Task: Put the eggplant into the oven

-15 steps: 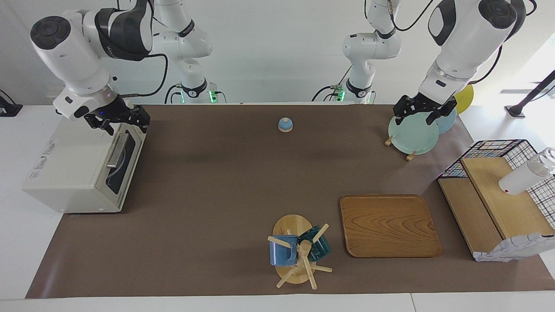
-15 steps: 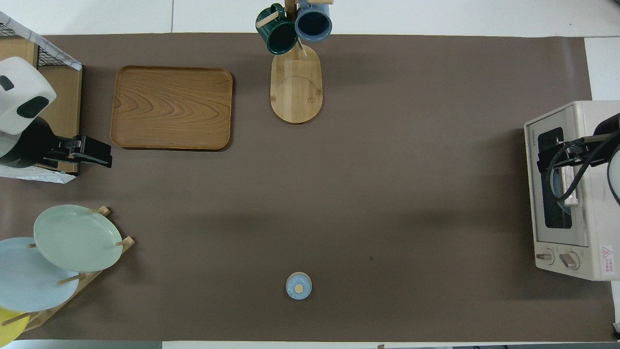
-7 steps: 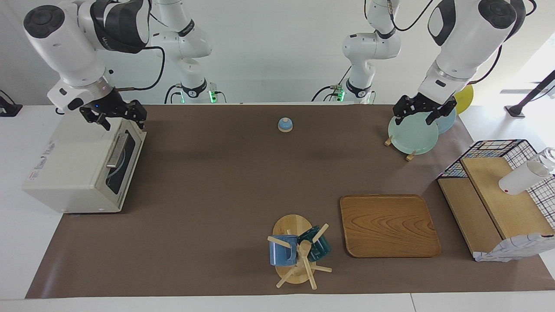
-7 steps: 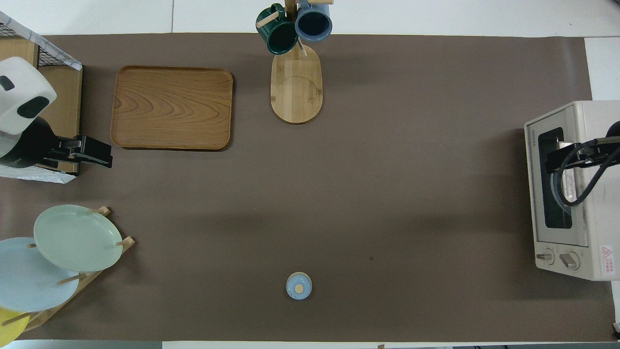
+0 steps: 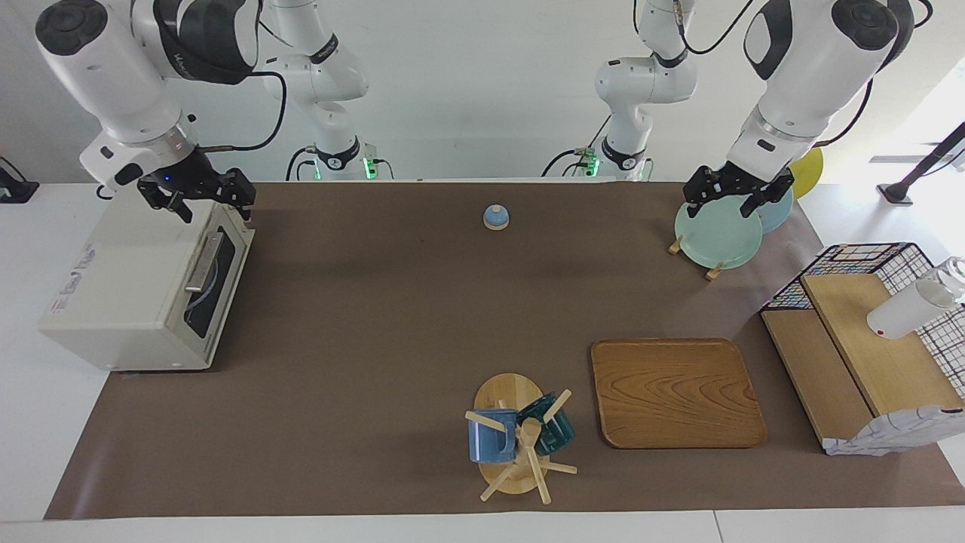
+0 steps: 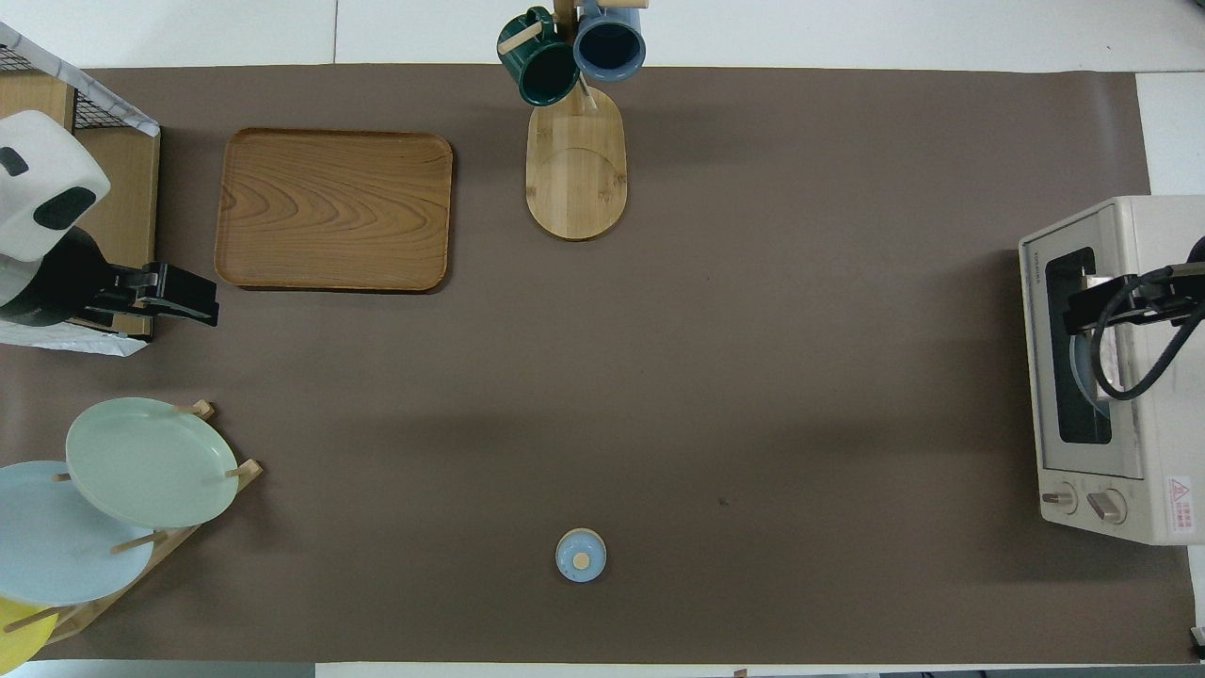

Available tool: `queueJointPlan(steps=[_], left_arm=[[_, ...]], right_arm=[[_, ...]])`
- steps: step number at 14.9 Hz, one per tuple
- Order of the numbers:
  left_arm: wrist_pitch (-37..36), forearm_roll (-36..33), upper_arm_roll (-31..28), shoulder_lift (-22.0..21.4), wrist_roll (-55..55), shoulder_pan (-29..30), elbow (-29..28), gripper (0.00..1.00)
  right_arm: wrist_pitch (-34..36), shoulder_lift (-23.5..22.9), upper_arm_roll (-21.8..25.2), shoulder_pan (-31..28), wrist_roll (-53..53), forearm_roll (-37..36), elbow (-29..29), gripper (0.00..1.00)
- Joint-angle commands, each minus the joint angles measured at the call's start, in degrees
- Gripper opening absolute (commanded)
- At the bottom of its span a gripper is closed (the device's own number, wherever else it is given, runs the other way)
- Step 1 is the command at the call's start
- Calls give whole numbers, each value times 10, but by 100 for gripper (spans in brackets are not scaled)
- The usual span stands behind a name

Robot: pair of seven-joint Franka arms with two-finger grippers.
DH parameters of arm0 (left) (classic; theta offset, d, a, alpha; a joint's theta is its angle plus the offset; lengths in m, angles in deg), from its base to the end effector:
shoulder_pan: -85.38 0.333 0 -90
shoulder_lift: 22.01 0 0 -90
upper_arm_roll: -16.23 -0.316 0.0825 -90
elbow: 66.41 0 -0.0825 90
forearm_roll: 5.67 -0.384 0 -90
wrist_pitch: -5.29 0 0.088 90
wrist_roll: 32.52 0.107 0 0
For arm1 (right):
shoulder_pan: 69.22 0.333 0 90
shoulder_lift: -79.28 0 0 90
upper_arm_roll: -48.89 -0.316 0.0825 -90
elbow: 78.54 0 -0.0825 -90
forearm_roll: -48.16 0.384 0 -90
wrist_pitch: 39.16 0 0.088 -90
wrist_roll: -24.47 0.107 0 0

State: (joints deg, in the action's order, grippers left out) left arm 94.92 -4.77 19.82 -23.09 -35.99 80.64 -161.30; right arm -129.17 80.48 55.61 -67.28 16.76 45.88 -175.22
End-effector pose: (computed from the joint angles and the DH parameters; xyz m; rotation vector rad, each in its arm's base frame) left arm 0.5391 -0.0809 0.5942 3.1297 -0.1320 -0.1161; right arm 0.5411 -0.0501 0.5812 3.1100 0.0827 -0.1543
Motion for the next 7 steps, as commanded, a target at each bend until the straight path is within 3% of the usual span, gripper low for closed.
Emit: queueJointPlan(steps=[1, 7], left_arm=[[-6, -5, 4, -11, 4, 6, -6, 100], [-6, -5, 4, -11, 4, 6, -6, 100]], right_arm=[[5, 4, 4, 2, 9, 18, 7, 100], [-10, 2, 2, 2, 12, 20, 8, 100]])
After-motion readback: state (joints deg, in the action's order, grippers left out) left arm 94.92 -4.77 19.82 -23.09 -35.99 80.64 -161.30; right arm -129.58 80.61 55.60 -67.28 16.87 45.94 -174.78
